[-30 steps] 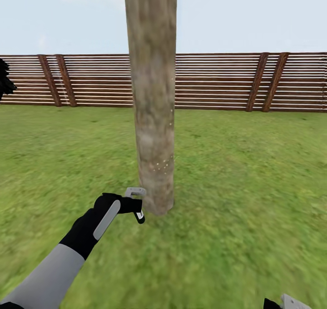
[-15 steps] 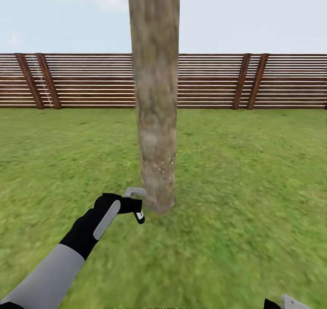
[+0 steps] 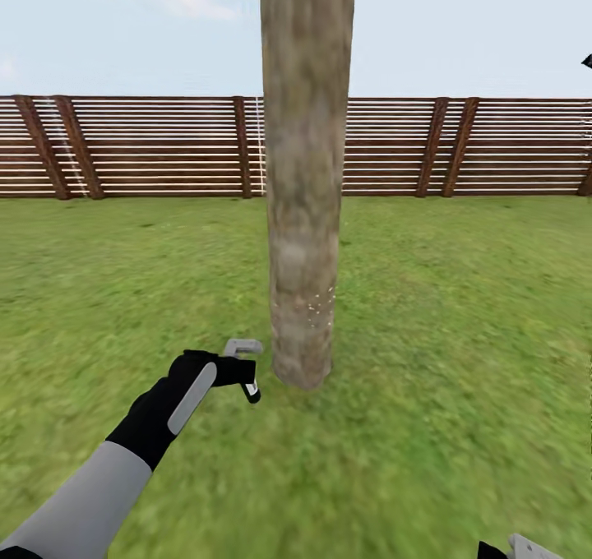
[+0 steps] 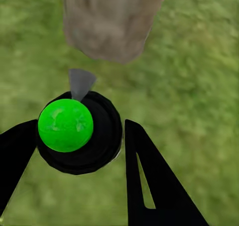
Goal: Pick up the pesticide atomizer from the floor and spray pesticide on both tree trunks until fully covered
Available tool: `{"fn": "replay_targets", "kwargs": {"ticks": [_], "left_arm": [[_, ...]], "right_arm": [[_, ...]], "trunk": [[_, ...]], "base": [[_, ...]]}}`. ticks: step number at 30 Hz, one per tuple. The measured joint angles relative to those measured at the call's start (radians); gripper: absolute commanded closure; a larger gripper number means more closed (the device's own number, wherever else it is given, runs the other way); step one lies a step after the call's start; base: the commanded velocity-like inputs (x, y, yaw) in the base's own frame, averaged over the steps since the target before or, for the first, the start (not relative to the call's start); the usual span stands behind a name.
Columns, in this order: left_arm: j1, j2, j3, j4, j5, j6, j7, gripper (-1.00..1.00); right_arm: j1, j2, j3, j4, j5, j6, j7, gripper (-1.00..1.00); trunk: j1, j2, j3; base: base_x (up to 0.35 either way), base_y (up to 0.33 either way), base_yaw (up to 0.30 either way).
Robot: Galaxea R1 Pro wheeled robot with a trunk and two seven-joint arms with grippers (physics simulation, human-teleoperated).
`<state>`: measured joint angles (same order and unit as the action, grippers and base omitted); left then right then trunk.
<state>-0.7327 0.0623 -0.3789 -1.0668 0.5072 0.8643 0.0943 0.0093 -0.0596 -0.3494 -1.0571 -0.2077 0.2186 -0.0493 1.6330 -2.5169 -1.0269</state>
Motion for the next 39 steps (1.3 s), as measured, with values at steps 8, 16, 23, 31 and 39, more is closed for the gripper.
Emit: {"fn": "replay_targets", "kwargs": {"ticks": [8,16,23,31,39], "left_arm": [[0.000,0.000,0.001,-0.009,0.001,-0.008,0.005,1.00],[-0.005,-0.004,0.003,-0.167,0.002,0.130,0.013,1.00],[-0.043,-0.013,0.004,-0.242,0.000,0.181,0.060,1.00],[-0.187,-0.018,0.001,-0.171,0.005,0.181,0.063,1.00],[-0.354,-0.096,-0.003,-0.032,0.013,0.180,0.061,1.00]], "right_arm": [[0.000,0.000,0.000,0.000,0.000,0.001,-0.001,1.00],[0.000,0.002,0.004,0.000,0.000,0.004,-0.002,1.00],[0.000,0.002,0.004,0.000,0.000,0.005,-0.006,1.00],[0.000,0.001,0.006,0.000,0.002,0.007,-0.006,1.00],[0.000,0.000,0.029,-0.001,0.002,0.006,-0.008,1.00]], "trunk": [[0.000,0.000,0.000],[0.000,0.000,0.000],[0.000,0.000,0.000],[0.000,0.000,0.000],[0.000,0.000,0.000]], "base": [[0.061,0.054,-0.140],[0.001,0.001,-0.003],[0.000,0.000,0.000],[0.000,0.000,0.000],[0.000,0.000,0.000]]}}
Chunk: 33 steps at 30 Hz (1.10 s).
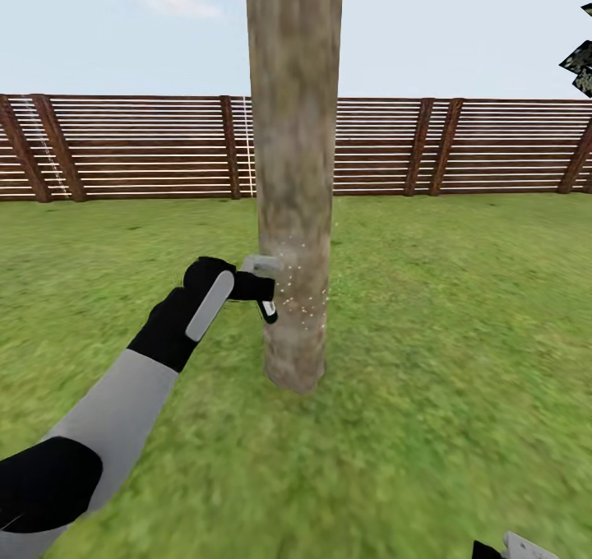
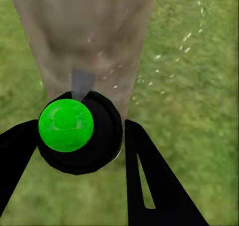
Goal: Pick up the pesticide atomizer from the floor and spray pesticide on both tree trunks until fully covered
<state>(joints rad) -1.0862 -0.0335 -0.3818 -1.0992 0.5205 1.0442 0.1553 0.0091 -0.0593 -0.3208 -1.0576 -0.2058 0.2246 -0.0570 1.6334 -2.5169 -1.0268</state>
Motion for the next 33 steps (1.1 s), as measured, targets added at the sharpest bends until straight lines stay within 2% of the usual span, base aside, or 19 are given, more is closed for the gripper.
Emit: {"fn": "replay_targets", "kwargs": {"ticks": [1,2,5,12,19,27,29,31,32,33], "left_arm": [[-0.029,-0.017,0.000,0.026,0.001,0.000,0.000,1.00],[-0.043,-0.022,0.000,0.034,-0.003,0.000,0.000,1.00],[-0.081,-0.035,0.000,0.060,-0.003,0.000,0.000,1.00],[-0.229,-0.067,0.004,0.155,-0.001,0.001,-0.001,1.00],[-0.352,-0.087,0.006,0.264,0.000,0.001,-0.002,1.00],[-0.532,-0.119,0.009,0.414,0.002,0.001,-0.008,1.00],[-0.565,-0.122,0.009,0.438,0.015,0.001,-0.007,1.00],[-0.612,-0.124,0.009,0.487,0.045,0.001,-0.007,1.00],[-0.649,-0.126,0.010,0.526,0.050,0.001,-0.007,1.00],[-0.663,-0.126,0.010,0.541,0.054,0.001,-0.007,1.00]], "right_arm": [[0.000,0.000,0.001,0.000,0.000,0.000,0.000,1.00],[0.000,0.000,0.001,0.000,0.000,0.000,0.000,1.00],[0.000,0.000,0.002,0.000,-0.001,0.001,0.000,1.00],[0.000,0.000,0.002,0.000,-0.001,0.000,0.000,1.00],[0.000,0.000,0.001,0.000,0.000,-0.001,0.000,1.00],[0.000,-0.001,0.001,0.000,0.000,0.000,0.000,1.00],[0.000,-0.001,0.001,0.000,0.000,0.000,0.000,1.00],[0.000,-0.001,0.001,0.000,0.000,0.001,0.000,1.00],[0.000,-0.001,0.001,0.000,0.000,0.001,0.000,1.00],[0.000,-0.001,0.001,0.000,0.000,0.001,0.000,1.00]], "trunk": [[0.000,0.000,0.000],[0.000,0.000,0.000],[0.000,0.000,0.000],[0.000,0.000,0.000],[0.000,0.000,0.000],[0.000,0.000,0.000],[0.000,0.000,0.000],[0.000,0.000,0.000],[0.000,0.000,0.000],[0.000,0.000,0.000]], "base": [[0.000,0.000,0.000],[0.000,0.000,0.000],[0.000,0.000,0.000],[0.000,0.000,0.000],[0.000,0.000,0.000],[0.000,0.000,0.000],[0.000,0.000,0.000],[0.000,0.000,0.000],[0.000,0.000,0.000],[0.000,0.000,0.000]]}}
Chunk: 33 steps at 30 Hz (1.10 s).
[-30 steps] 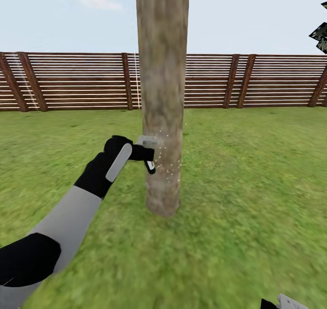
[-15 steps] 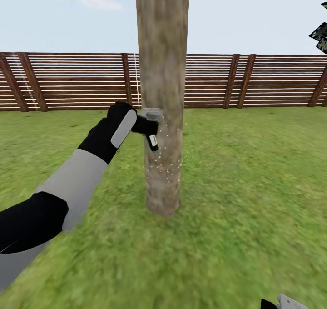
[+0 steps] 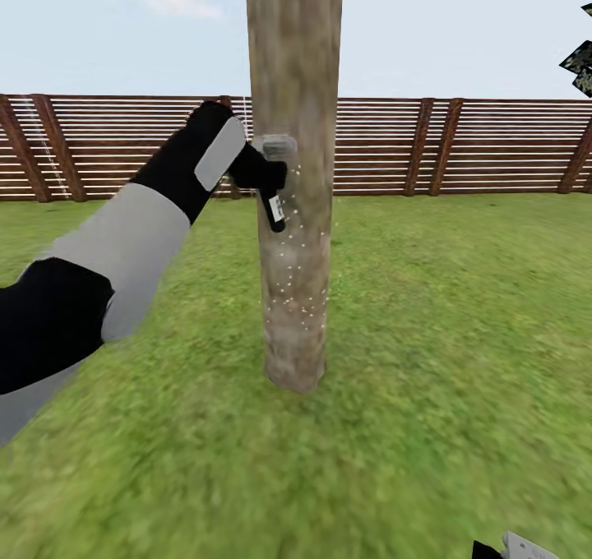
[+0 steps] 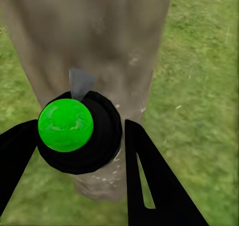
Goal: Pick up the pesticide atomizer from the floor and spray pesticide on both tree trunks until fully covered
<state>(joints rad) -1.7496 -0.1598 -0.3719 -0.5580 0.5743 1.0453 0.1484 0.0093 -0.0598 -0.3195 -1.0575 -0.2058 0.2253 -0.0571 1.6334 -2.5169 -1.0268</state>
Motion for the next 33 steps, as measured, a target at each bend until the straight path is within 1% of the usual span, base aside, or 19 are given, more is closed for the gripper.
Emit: {"fn": "replay_targets", "kwargs": {"ticks": [4,8,10,12,14,16,17,19,22,24,28,33], "left_arm": [[-0.095,-0.009,0.002,0.097,0.007,0.000,0.000,1.00],[-0.166,-0.013,0.003,0.165,0.010,0.000,-0.001,1.00],[-0.184,-0.015,0.003,0.172,0.019,0.000,-0.002,1.00],[-0.209,-0.015,0.001,0.180,0.052,0.000,-0.003,1.00],[-0.261,-0.015,0.001,0.224,0.102,0.000,-0.003,1.00],[-0.277,-0.015,0.001,0.238,0.120,0.000,-0.003,1.00],[-0.283,-0.015,0.000,0.241,0.125,0.000,-0.003,1.00],[-0.314,-0.015,0.001,0.247,0.132,0.000,-0.003,1.00],[-0.329,-0.015,0.000,0.251,0.133,0.000,-0.003,1.00],[-0.349,-0.015,0.000,0.262,0.134,0.000,-0.003,1.00],[-0.358,-0.015,0.000,0.269,0.133,0.000,-0.003,1.00],[-0.358,-0.015,0.000,0.270,0.134,0.000,-0.004,1.00]], "right_arm": [[0.000,0.000,0.000,0.000,0.000,0.000,0.000,1.00],[0.000,0.000,0.000,0.000,0.000,0.000,0.000,1.00],[0.000,0.000,0.000,0.000,0.000,0.000,0.000,1.00],[-0.001,0.000,0.000,0.000,0.000,0.000,0.000,1.00],[0.000,0.000,0.000,0.000,0.000,0.000,0.000,1.00],[0.000,0.000,0.000,0.000,0.000,0.000,0.000,1.00],[0.000,0.000,0.000,0.000,0.000,0.000,0.000,1.00],[0.000,0.000,0.000,0.000,0.000,0.000,0.000,1.00],[0.000,0.000,0.000,0.000,0.000,0.000,0.000,1.00],[0.000,0.000,0.000,0.000,0.000,0.000,0.000,1.00],[0.000,0.000,-0.001,0.000,0.000,0.000,0.000,1.00],[-0.001,-0.001,-0.004,0.000,-0.001,0.000,0.000,1.00]], "trunk": [[0.000,0.000,0.000],[0.000,0.000,0.000],[0.000,0.000,0.000],[0.000,0.000,0.000],[0.000,0.000,0.000],[0.000,0.000,0.000],[0.000,0.000,0.000],[0.000,0.000,0.000],[0.000,0.000,0.000],[0.000,0.000,0.000],[0.000,0.000,0.000],[0.000,0.000,0.000]], "base": [[0.000,0.000,0.000],[0.000,0.000,0.000],[0.000,0.000,0.000],[0.000,0.000,0.000],[0.000,0.000,0.000],[0.000,0.000,0.000],[0.000,0.000,0.000],[0.000,0.000,0.000],[0.000,0.000,0.000],[0.000,0.000,0.000],[0.000,0.000,-0.066],[0.000,0.000,-0.225]]}}
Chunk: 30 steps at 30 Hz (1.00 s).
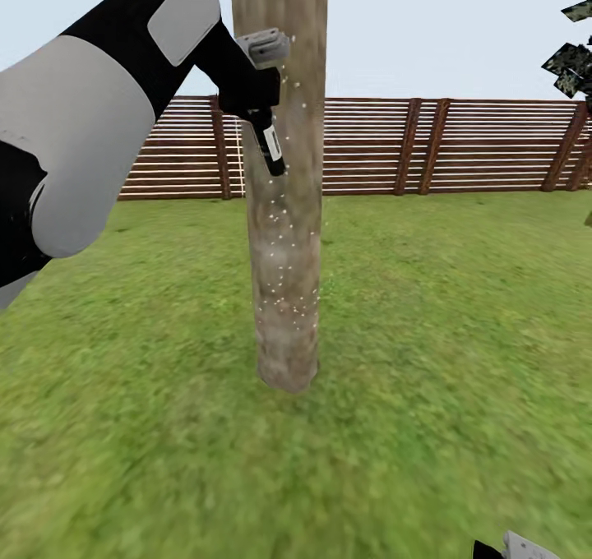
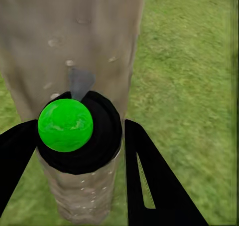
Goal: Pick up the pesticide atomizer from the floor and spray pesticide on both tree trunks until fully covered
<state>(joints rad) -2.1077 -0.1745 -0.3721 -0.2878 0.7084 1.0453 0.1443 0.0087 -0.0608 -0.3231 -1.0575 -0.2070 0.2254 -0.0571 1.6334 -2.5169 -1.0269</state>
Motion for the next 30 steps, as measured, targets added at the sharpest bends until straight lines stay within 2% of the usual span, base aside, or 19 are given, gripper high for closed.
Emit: {"fn": "replay_targets", "kwargs": {"ticks": [8,13,22,24,30], "left_arm": [[0.001,0.000,-0.002,0.000,0.000,0.000,-0.001,1.00],[0.001,0.000,-0.002,0.003,0.001,0.000,-0.001,1.00],[0.006,0.001,0.001,0.061,-0.001,-0.001,0.001,1.00],[0.017,0.002,0.000,0.063,-0.001,-0.001,0.001,1.00],[0.107,0.005,-0.001,0.056,-0.004,-0.001,0.001,1.00]], "right_arm": [[0.000,0.000,0.000,0.001,0.000,0.000,0.001,1.00],[0.001,0.001,0.001,0.001,0.000,0.000,0.001,1.00],[0.001,0.001,0.001,0.001,0.000,-0.001,0.002,1.00],[0.001,0.001,0.001,0.001,0.000,0.000,0.002,1.00],[0.001,0.001,0.001,0.002,0.000,0.000,0.002,1.00]], "trunk": [[0.000,0.000,0.000],[0.000,0.000,0.000],[0.000,0.000,0.000],[0.001,0.000,0.000],[0.001,0.000,0.000]], "base": [[-0.167,0.150,-0.106],[-0.230,0.247,-0.239],[-0.186,0.289,-0.052],[-0.235,0.256,-0.001],[-0.215,0.234,-0.040]]}}
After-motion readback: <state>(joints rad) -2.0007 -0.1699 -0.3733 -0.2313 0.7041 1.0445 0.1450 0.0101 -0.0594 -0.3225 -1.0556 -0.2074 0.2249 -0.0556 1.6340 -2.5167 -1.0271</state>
